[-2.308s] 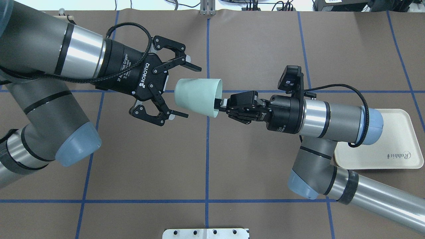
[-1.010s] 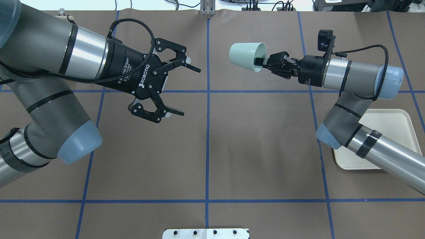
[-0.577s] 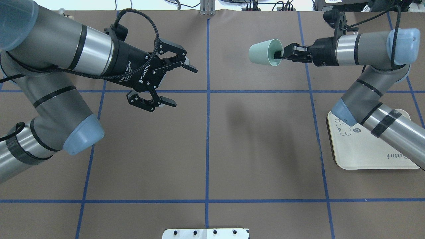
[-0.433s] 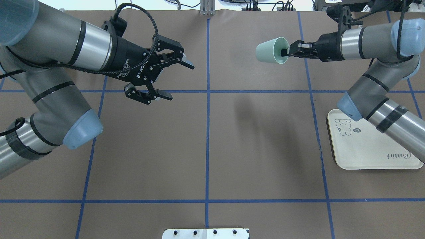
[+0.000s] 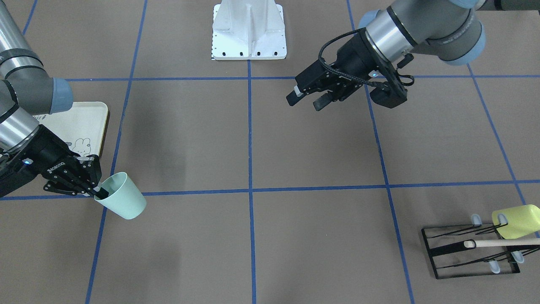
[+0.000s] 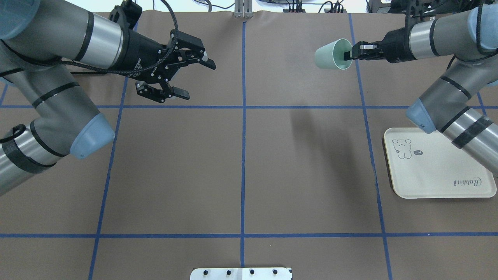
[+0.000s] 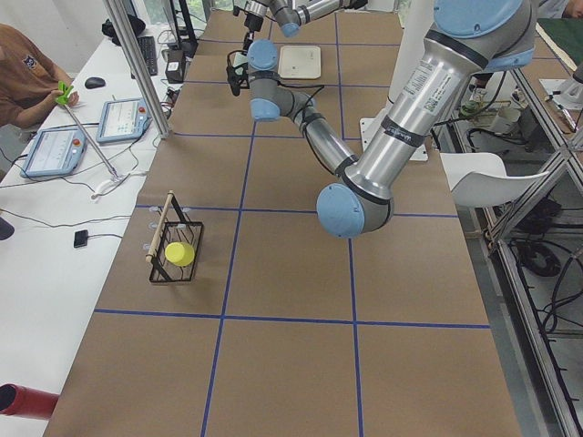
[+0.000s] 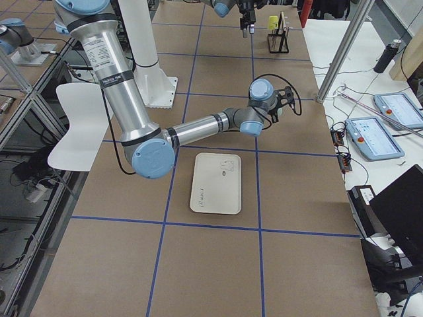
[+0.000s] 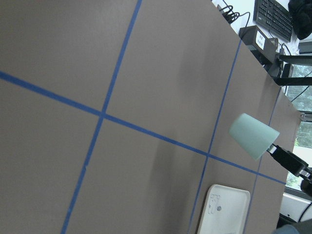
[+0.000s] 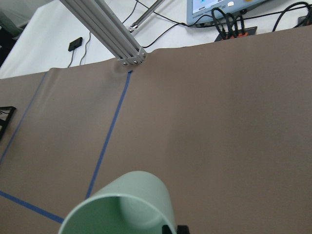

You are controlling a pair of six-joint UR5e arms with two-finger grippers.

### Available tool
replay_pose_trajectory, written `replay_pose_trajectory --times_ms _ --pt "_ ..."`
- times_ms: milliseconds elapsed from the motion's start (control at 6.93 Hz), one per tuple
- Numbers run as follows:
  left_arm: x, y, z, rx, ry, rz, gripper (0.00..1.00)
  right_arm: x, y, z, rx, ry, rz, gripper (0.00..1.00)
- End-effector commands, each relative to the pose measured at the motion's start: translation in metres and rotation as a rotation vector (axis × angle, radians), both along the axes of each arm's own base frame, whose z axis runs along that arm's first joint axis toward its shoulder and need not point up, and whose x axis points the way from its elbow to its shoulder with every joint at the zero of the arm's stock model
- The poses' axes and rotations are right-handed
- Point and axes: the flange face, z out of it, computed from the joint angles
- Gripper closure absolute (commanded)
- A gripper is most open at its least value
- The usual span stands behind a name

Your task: Left arm grabs green cup and hands to right arm on tray

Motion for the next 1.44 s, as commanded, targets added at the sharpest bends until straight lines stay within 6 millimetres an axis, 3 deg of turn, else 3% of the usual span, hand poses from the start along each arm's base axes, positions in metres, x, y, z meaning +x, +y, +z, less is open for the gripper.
replay_pose_trajectory --times_ms 0,289,577,721,1010,1299 --pt "-0.038 -0.030 0.017 0.091 -0.151 -0.036 0.00 0.026 0.027 0.012 0.003 0.221 -0.024 1.00" --pt "-0.081 -0.034 0.038 0.139 -0.274 -0.044 0.00 0.053 0.075 0.023 -0.036 0.474 -0.086 1.00" --pt "-0.120 -0.030 0.044 0.194 -0.457 0.024 0.00 0.080 0.124 0.088 -0.126 0.562 -0.125 1.00" --pt "-0.130 -0.024 0.062 0.201 -0.507 0.030 0.00 0.081 0.133 0.101 -0.163 0.541 -0.165 1.00" --pt "-0.133 -0.023 0.073 0.205 -0.533 0.028 0.00 0.066 0.137 0.113 -0.250 0.433 -0.286 1.00" --pt "-0.140 -0.021 0.100 0.226 -0.566 0.060 0.00 0.064 0.142 0.133 -0.341 0.425 -0.331 1.00"
